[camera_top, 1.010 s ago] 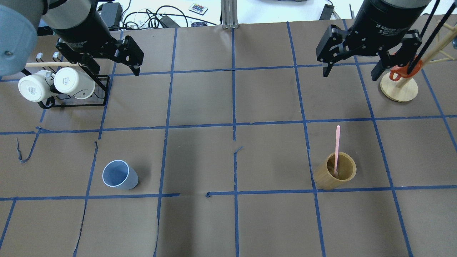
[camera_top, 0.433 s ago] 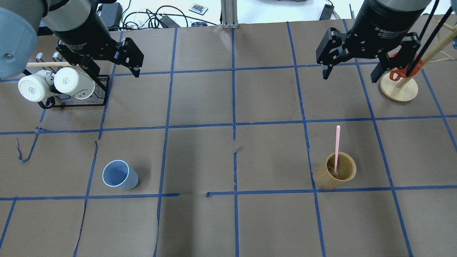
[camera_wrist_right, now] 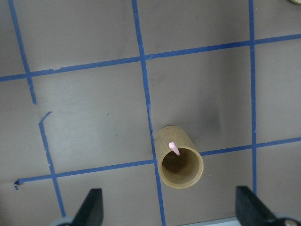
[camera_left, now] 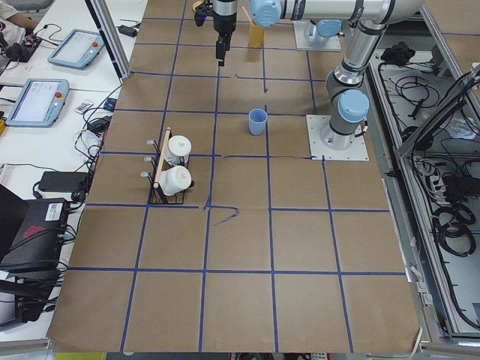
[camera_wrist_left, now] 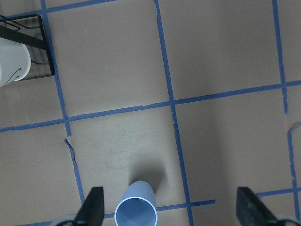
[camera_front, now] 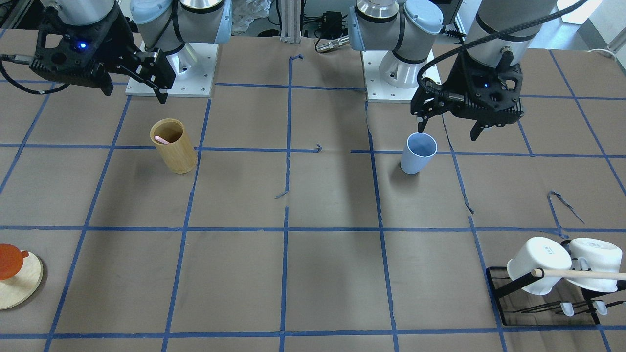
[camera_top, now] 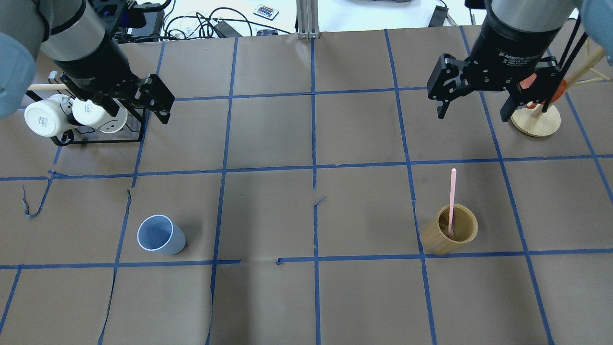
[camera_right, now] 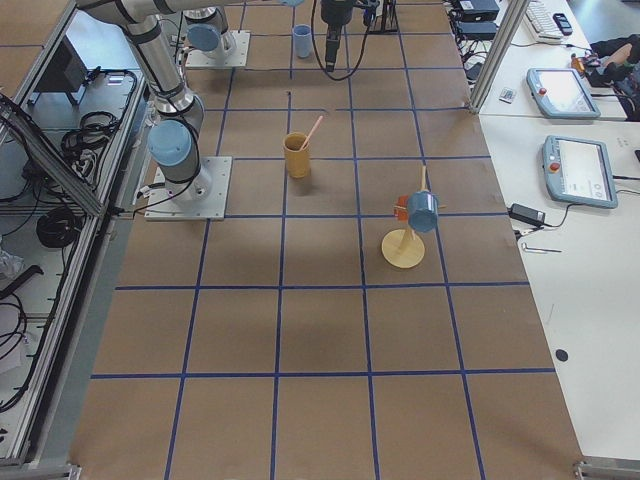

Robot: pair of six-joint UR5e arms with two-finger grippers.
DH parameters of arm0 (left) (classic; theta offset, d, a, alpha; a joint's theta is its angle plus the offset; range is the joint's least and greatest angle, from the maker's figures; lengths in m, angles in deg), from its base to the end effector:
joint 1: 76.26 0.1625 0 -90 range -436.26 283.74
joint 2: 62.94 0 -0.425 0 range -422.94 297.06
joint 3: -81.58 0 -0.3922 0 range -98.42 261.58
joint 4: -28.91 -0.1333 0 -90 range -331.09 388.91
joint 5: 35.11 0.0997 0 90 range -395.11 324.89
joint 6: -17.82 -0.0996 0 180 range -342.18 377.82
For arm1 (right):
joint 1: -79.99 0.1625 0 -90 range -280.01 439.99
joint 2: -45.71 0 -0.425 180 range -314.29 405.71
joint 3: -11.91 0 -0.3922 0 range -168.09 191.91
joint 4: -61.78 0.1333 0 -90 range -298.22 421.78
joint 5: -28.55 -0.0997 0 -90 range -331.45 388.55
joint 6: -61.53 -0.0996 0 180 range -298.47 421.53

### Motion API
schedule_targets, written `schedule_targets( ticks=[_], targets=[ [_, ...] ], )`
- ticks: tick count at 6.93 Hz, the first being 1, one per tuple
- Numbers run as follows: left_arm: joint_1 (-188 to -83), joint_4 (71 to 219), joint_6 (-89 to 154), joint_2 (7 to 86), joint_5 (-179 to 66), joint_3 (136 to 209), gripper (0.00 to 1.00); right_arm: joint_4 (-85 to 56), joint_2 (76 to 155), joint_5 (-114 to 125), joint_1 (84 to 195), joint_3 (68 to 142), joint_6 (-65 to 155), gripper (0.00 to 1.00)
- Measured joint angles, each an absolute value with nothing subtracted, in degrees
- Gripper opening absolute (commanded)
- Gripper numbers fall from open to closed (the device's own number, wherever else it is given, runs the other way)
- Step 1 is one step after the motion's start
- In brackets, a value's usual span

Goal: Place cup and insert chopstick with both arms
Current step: 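Lower the left gripper onto the blue cup while the right descends to the chopstick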

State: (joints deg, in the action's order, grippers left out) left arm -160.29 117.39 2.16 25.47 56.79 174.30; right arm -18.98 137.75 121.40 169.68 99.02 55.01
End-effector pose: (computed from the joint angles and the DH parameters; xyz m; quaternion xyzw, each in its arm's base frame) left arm -0.0793 -0.4916 0.4807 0.0844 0.9963 -0.0002 0.0169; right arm 0.1258 -0.4682 0.5142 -0.0586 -0.9973 -0.0362 0.0269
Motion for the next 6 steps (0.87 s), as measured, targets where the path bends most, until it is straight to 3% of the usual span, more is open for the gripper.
schedule_targets(
  ticks=[4,5,6],
  targets=[
    [-149.47,111.48,-2.71,24.0,55.76,190.92,0.97,-35.11,137.99,123.37,169.36,110.38,62.56,0.98],
    [-148.71,110.36,-3.82,23.91,55.71,193.75,0.94,-38.28,138.39,123.35,169.38,114.02,62.68,0.94],
    [-148.39,109.99,-4.66,23.9,55.66,195.71,0.94,-39.7,138.74,123.32,169.38,116.83,62.63,0.79]
  ],
)
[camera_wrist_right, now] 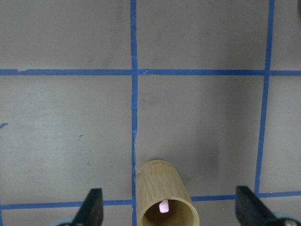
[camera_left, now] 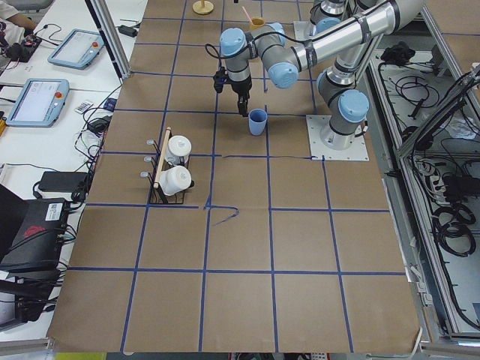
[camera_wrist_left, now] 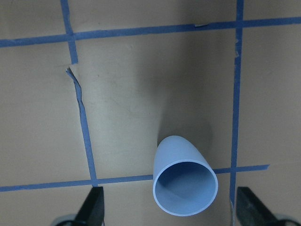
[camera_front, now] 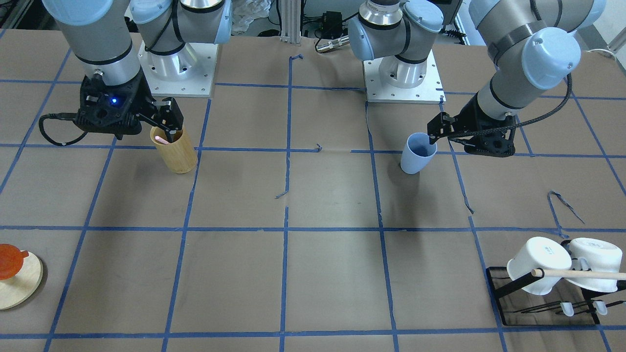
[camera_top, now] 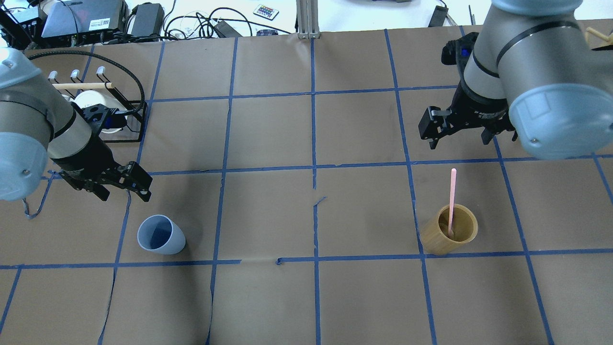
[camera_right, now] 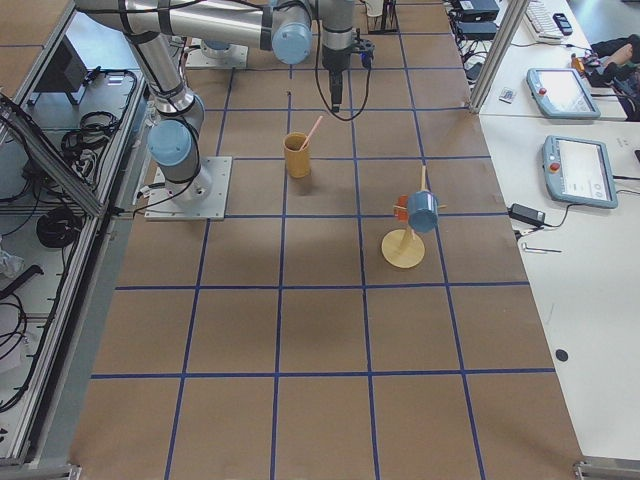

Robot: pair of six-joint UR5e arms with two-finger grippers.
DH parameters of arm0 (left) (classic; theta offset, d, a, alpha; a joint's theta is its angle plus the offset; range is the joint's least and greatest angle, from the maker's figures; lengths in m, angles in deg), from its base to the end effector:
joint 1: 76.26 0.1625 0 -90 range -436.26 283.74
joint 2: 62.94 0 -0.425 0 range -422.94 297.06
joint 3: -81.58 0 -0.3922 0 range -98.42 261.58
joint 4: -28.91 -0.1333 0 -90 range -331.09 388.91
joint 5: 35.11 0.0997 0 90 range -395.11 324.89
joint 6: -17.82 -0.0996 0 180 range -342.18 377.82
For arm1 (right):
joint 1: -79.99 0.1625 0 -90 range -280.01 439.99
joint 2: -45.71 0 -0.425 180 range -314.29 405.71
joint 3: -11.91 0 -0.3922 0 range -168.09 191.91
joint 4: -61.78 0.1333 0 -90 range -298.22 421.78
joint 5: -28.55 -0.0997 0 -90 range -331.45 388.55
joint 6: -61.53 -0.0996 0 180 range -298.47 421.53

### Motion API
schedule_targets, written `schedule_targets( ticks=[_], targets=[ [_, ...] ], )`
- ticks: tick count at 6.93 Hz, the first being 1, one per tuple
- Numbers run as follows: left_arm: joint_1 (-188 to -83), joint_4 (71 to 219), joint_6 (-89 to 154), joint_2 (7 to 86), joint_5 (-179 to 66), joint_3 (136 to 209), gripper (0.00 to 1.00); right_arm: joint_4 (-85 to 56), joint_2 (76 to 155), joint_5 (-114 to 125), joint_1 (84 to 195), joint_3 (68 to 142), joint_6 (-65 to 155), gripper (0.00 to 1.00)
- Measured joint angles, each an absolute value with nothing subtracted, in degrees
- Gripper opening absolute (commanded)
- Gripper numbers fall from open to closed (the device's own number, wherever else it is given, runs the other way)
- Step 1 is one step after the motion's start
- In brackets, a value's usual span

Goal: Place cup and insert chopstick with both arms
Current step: 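Lower the left gripper onto the blue cup while the right descends to the chopstick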

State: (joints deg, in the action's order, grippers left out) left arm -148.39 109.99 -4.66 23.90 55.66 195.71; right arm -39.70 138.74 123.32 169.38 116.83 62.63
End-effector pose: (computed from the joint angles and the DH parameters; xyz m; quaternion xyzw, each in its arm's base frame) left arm 0.0031 -0.4398 0.3283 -0.0407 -0.9936 -0.1008 0.0299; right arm 0.1201 -0.4616 0.4061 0.0044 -0.9991 -0.0042 0.0416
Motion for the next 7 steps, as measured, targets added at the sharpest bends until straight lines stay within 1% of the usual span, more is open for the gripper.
schedule_targets(
  ticks=[1,2,6,7],
  targets=[
    [-148.27,109.61,-5.26,23.9,55.77,197.33,0.94,-40.06,138.84,123.34,169.34,118.39,62.4,0.72],
    [-148.17,109.15,-5.92,24.07,56.05,198.46,0.94,-39.86,138.78,123.41,169.3,119.34,62.18,0.63],
    [-147.87,105.51,-7.03,24.48,56.64,202.41,0.91,-38.66,138.75,123.83,169.26,122.3,60.39,0.48],
    [-146.94,104.92,-8.0,24.51,57.18,203.27,0.9,-38.02,138.8,123.94,169.23,122.33,60.33,0.37]
  ],
)
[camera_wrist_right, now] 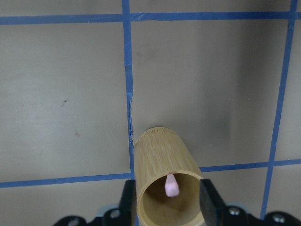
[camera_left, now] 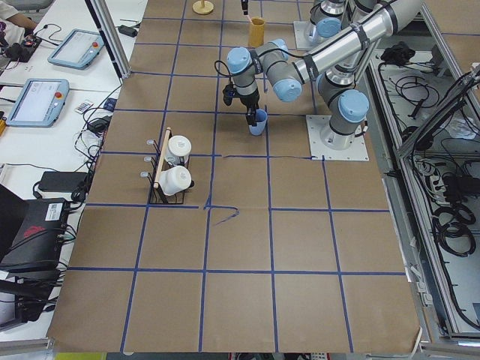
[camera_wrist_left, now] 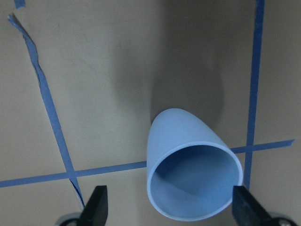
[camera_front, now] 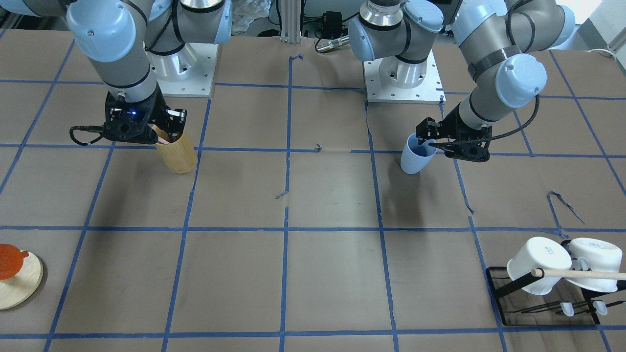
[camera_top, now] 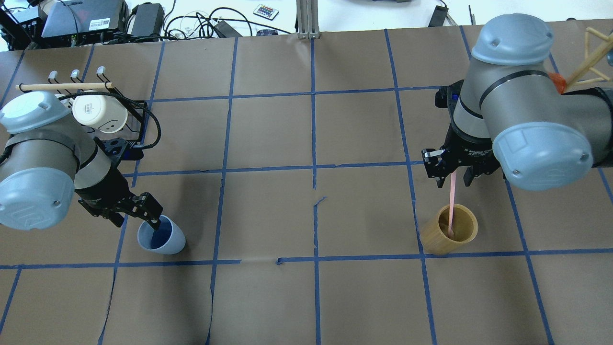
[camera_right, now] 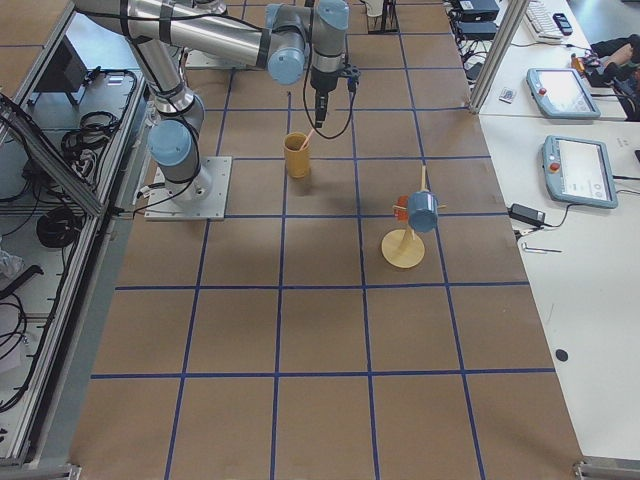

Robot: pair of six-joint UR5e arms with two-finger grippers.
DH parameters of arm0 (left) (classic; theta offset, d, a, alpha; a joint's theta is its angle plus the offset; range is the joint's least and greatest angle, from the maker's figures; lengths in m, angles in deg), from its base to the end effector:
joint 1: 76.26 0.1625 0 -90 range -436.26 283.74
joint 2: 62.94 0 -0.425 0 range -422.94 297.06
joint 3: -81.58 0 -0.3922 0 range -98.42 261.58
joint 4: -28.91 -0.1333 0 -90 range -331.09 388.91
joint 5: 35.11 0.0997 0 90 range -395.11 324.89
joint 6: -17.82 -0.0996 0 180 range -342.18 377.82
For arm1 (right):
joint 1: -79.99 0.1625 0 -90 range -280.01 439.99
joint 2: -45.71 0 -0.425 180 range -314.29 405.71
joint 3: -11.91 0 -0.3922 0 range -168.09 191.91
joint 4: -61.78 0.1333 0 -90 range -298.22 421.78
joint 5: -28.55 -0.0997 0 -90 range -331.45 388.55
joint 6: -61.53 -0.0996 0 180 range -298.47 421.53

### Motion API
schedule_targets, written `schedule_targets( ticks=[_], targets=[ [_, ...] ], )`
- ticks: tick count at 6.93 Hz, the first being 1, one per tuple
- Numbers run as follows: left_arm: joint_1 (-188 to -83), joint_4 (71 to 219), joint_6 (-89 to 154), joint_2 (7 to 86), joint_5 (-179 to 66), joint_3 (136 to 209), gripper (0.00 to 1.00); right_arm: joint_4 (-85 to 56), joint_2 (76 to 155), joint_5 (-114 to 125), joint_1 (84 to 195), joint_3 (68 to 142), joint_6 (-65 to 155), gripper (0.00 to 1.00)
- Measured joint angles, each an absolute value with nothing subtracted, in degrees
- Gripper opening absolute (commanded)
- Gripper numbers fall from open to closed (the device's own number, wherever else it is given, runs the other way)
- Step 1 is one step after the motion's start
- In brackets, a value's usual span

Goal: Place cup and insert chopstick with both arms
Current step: 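Grasp the blue cup with the left gripper while the right grasps the chopstick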

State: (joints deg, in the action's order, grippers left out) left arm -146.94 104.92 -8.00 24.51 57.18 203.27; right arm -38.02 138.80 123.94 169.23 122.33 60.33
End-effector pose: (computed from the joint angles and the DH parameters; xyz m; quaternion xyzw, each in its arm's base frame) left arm 0.0083 -0.4145 0.2740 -0.0588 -0.9893 -0.1293 0.0323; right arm 0.1181 -0.4389 0.3587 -0.0140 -0.9966 -0.0654 0.0472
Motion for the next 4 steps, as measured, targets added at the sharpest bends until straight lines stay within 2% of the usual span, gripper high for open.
schedule_targets(
  ticks=[2,3,4],
  targets=[
    [-144.41,101.96,-9.98,24.89,57.62,205.93,0.9,-37.88,138.86,123.9,169.21,122.21,60.32,0.35],
    [-144.08,100.0,-9.75,25.03,57.42,207.41,0.78,-38.34,138.86,123.76,169.24,122.11,60.36,0.35],
    [-143.98,98.88,-9.27,25.22,56.28,208.34,0.57,-39.06,138.79,123.68,169.26,122.07,60.4,0.35]
  ],
)
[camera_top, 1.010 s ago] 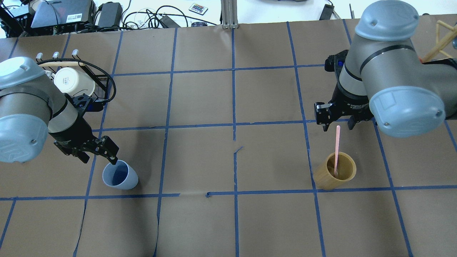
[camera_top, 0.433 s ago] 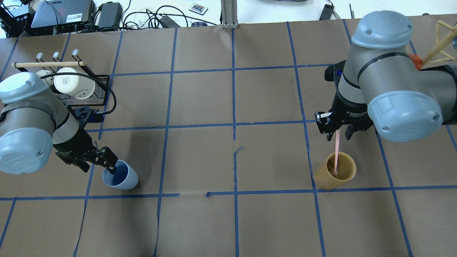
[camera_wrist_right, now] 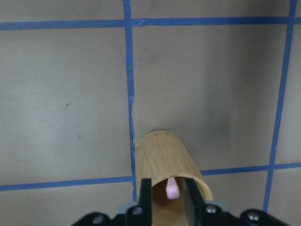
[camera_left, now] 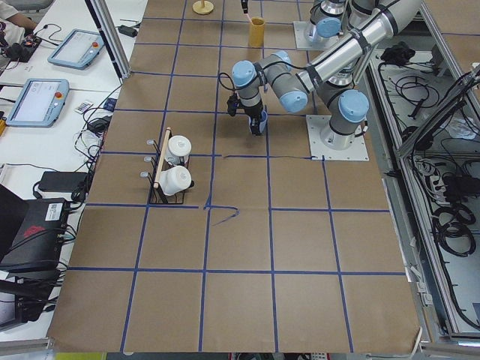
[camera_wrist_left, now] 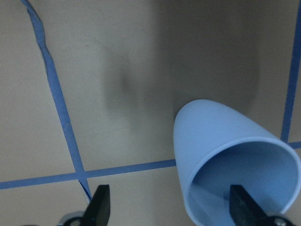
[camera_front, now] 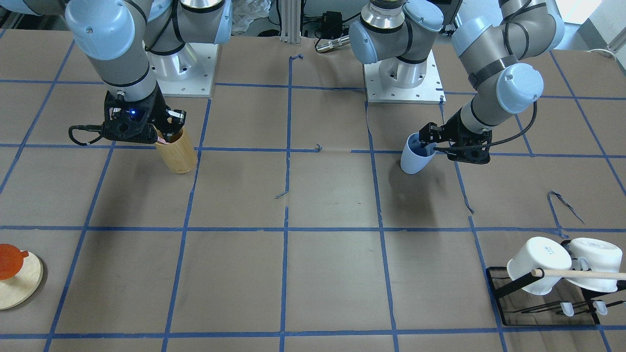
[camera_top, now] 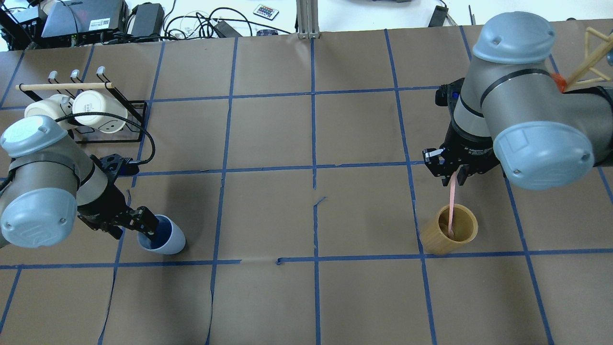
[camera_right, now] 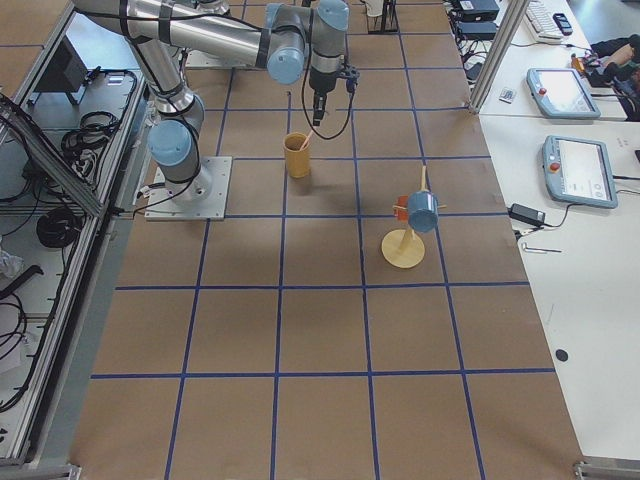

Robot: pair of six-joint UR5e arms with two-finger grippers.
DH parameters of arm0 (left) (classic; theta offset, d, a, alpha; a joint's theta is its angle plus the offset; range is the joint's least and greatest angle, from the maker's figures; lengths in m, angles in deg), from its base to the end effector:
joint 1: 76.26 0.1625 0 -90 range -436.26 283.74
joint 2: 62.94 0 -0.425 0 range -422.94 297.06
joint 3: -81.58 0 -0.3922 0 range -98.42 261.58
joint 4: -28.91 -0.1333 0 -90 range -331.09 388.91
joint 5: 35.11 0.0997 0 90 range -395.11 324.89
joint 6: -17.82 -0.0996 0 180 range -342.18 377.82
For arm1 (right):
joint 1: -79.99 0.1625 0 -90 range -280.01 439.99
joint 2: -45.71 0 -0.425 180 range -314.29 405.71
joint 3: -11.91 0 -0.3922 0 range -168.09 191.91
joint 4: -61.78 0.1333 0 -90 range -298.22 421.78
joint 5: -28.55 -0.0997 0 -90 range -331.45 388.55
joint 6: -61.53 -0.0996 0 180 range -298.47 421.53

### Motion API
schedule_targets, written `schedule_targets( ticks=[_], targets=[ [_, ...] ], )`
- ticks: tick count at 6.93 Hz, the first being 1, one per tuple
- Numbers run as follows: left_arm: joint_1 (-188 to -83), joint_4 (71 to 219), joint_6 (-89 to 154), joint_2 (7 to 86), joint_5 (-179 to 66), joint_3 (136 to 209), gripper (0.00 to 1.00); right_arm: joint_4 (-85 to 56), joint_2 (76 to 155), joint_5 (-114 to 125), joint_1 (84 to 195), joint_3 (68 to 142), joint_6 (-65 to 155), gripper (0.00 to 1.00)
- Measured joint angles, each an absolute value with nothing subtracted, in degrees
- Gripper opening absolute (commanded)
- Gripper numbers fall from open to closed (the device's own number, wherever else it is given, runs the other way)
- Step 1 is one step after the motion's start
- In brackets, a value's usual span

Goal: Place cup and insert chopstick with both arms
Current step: 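Grasp the blue cup with the left gripper while the right grasps the chopstick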

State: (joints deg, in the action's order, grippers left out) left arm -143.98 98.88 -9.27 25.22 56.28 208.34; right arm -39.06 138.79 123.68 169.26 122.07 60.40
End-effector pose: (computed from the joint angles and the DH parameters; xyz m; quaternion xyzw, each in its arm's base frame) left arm 0.0225 -0.4001 0.2409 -0.0432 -0.9906 -0.1227 0.0432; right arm 0.1188 -0.4419 0.3622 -0.0138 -0.9974 -0.0542 0.0449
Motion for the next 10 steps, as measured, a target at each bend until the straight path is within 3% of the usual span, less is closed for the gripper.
schedule_targets(
  ticks=[1,2,3,5,8,10],
  targets=[
    [-143.93,98.37,-9.05,25.33,54.6,208.82,0.13,-39.85,138.71,123.7,169.25,122.07,60.44,0.35],
    [-143.88,98.1,-8.93,25.32,53.67,208.91,0.0,-40.28,138.63,123.77,169.25,122.09,60.55,0.35],
    [-143.86,98.05,-8.8,25.27,53.36,208.91,0.0,-40.49,138.57,123.88,169.22,122.12,60.73,0.29],
    [-144.03,97.97,-7.27,25.09,53.11,208.81,0.0,-40.32,138.53,123.99,169.14,122.17,60.6,0.1],
    [-150.34,100.23,3.39,23.13,50.52,205.65,0.0,-39.94,138.66,123.7,169.11,121.92,60.48,0.07],
    [-163.31,102.94,19.9,23.84,49.97,199.74,0.0,-37.92,138.79,123.71,169.11,119.88,60.42,0.07]
  ],
)
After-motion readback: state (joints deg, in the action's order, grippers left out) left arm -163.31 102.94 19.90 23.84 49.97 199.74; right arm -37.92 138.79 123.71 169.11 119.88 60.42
